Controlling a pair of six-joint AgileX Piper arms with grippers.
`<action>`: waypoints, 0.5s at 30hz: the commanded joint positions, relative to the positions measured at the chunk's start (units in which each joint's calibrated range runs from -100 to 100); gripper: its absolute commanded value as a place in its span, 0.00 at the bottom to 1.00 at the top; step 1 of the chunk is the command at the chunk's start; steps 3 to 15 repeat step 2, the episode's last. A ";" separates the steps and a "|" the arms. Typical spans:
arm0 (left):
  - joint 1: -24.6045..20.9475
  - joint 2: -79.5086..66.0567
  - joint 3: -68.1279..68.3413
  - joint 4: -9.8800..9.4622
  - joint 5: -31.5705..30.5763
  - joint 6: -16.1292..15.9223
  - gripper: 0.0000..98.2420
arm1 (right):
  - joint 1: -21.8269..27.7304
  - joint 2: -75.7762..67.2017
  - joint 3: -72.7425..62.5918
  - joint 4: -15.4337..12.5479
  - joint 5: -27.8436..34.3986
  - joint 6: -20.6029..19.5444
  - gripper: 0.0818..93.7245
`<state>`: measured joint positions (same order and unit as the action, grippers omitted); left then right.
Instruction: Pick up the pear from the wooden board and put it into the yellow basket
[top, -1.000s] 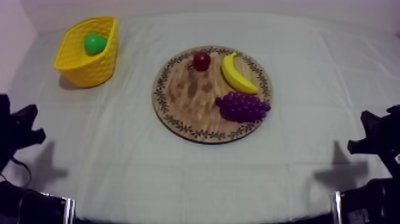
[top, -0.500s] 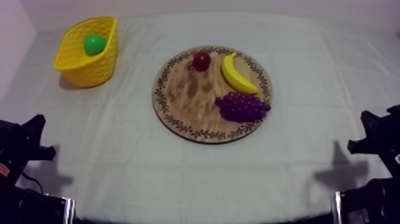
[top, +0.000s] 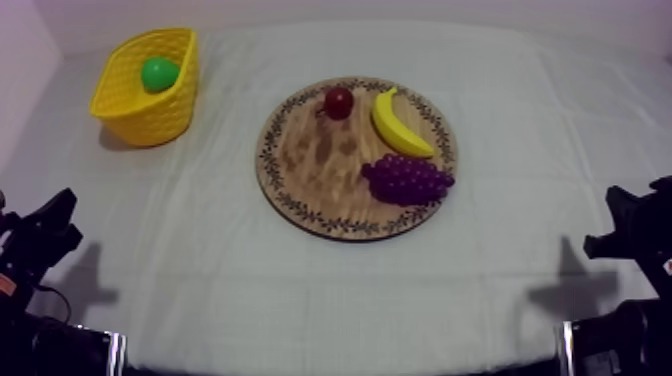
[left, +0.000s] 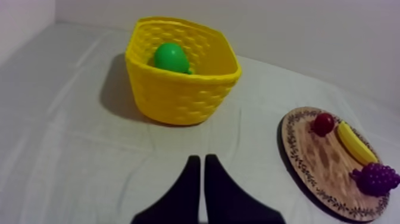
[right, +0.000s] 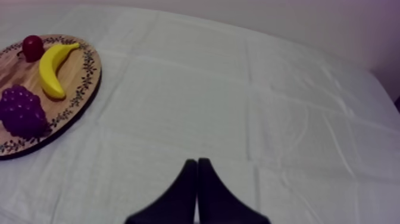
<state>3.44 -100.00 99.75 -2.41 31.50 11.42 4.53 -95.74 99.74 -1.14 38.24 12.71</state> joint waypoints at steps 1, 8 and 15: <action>0.00 0.00 0.02 -0.01 -0.05 -0.66 0.00 | -0.01 -0.02 0.04 0.00 -0.01 0.01 0.00; 0.00 0.00 0.02 -0.01 -0.05 -0.67 0.00 | -0.01 -0.02 0.04 0.00 -0.01 0.01 0.00; 0.00 0.00 0.02 -0.01 -0.05 -0.67 0.00 | -0.01 -0.02 0.04 0.00 -0.01 0.01 0.00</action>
